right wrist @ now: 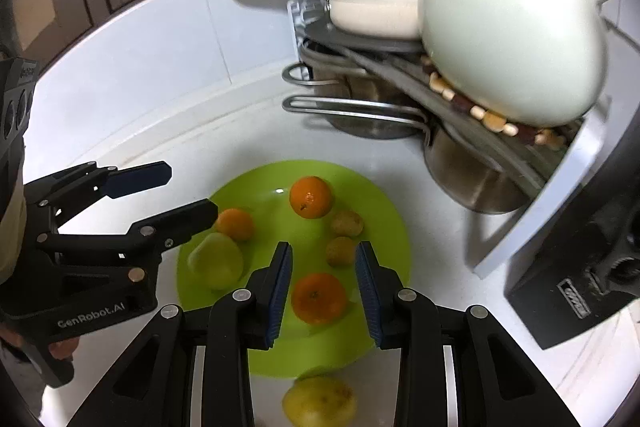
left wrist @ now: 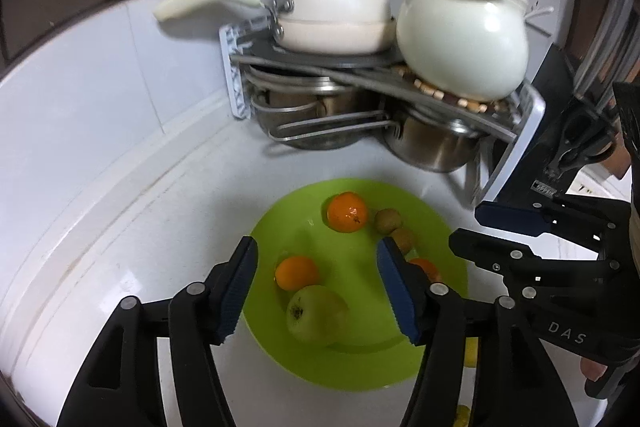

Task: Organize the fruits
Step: 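Move both tools back toward the green tomatoes on the counter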

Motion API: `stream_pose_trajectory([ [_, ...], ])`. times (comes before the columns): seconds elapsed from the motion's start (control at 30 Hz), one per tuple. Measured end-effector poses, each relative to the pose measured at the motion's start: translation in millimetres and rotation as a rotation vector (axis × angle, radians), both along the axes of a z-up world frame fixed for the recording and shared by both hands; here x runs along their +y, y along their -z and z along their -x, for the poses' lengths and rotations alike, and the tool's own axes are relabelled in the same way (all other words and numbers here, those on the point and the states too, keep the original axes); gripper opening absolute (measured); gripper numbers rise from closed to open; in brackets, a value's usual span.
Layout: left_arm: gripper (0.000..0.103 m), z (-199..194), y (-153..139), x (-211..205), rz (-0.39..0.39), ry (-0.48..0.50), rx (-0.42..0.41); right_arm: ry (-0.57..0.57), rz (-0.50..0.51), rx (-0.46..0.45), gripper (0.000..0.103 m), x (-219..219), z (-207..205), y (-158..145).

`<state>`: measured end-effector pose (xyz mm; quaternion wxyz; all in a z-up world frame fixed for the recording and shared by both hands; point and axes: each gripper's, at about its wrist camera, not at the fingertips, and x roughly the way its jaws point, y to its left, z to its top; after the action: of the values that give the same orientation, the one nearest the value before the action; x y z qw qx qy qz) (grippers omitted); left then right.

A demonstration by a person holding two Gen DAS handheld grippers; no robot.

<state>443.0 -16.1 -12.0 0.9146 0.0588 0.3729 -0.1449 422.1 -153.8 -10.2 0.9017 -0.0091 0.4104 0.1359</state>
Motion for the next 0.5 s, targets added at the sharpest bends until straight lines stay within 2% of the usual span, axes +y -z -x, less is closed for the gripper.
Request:
stream_pose_trajectory([
  [0.1, 0.064, 16.0, -11.9, 0.7, 0.022, -0.007, -0.03, 0.008, 0.002, -0.036, 0.04, -4.8, 14.8, -11.4],
  [0.27, 0.069, 40.0, -28.4, 0.7, 0.041, -0.003, -0.077, 0.016, 0.001, -0.088, 0.04, -12.1, 37.0, -29.3],
  [0.37, 0.074, 56.1, -36.4, -1.0, 0.039, 0.003, -0.107, 0.019, 0.004, -0.12, 0.046, -17.6, 52.3, -37.6],
  [0.5, 0.078, 78.8, -43.5, -2.1, 0.034, 0.007, -0.144, 0.025, 0.017, -0.158, 0.047, -22.4, 72.2, -46.0],
])
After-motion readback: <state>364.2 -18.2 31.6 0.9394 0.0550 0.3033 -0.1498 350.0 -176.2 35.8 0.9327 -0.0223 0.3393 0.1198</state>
